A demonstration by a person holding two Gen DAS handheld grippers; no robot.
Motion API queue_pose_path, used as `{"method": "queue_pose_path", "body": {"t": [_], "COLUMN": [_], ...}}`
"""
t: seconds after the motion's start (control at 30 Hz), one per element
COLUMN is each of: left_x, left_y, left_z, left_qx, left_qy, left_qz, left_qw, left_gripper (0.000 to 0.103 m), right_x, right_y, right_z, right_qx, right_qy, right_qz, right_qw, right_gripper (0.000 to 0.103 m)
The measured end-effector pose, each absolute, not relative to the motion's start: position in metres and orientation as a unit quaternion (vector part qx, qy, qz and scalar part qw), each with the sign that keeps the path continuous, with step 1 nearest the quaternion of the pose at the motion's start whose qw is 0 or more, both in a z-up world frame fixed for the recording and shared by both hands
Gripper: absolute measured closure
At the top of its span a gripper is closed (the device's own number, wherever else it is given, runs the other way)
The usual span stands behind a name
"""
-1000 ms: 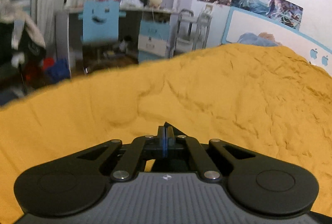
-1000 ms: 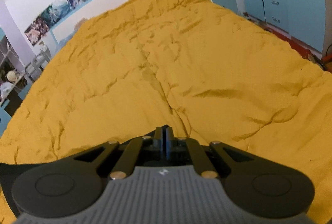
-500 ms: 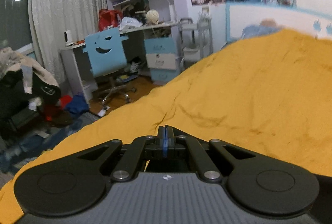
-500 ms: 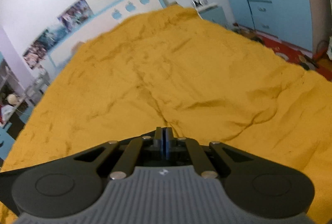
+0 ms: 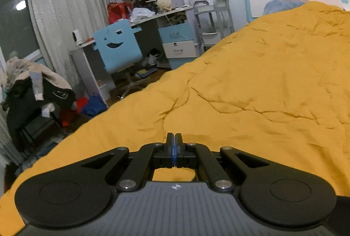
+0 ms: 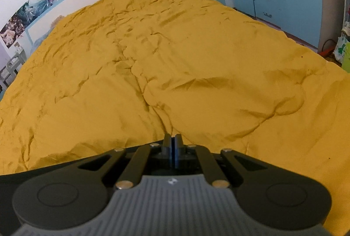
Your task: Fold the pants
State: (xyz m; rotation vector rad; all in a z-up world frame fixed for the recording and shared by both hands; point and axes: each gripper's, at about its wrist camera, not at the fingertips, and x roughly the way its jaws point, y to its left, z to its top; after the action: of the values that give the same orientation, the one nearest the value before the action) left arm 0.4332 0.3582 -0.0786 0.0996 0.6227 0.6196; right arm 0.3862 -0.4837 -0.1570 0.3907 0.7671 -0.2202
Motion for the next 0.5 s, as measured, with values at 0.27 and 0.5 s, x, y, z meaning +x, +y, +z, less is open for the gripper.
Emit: {"method": "queue_pose_path", "body": {"t": [0.27, 0.5], "left_x": [0.397, 0.352], "left_y": [0.360, 0.352], "left_z": [-0.066, -0.057], "left_qx": [-0.017, -0.103], "left_qy": [0.308, 0.319], "left_qz": [0.252, 0.210], "left_qw": [0.918, 0.918], "left_gripper": [0.098, 0.076], "right_x": [0.389, 0.345], "right_y": [-0.490, -0.501], "right_z": [-0.162, -0.134], "right_qx": [0.183, 0.234], "right_qy": [0.381, 0.377], "right_qz": [-0.143, -0.114], "right_qw": [0.895, 0.889], "right_gripper": [0.103, 0.099]}}
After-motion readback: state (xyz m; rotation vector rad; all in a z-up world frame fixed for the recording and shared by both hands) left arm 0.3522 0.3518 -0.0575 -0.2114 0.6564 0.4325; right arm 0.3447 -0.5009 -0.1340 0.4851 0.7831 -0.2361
